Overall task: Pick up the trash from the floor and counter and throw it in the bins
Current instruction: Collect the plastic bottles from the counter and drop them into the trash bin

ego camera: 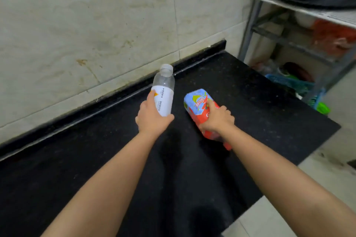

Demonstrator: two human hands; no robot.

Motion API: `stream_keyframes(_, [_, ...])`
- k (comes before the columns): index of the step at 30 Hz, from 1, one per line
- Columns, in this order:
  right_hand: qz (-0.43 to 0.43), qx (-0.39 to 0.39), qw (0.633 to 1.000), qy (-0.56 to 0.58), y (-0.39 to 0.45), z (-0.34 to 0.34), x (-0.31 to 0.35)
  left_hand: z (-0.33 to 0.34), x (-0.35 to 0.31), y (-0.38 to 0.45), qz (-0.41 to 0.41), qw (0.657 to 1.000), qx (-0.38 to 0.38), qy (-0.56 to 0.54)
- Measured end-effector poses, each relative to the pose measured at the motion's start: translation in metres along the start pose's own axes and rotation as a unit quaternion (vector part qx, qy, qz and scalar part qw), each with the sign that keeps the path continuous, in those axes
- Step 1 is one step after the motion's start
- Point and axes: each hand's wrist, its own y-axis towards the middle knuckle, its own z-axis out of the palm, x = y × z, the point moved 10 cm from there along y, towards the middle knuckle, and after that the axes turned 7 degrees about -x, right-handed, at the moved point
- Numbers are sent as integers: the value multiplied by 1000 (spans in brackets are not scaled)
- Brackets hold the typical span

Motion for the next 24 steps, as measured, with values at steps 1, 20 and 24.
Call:
stream_keyframes(1, [17,-6,1000,23,-12,-10,-20,8,-14,-4,24,1000,12,0])
stream_keyframes(20, [435,-298,780,337,-337,-161,-627,331,-437,-429,465,837,286,29])
stream_keyframes(24, [473,-327,707,412,-412,-150,-734,404,-489,-553,489,797,351,50])
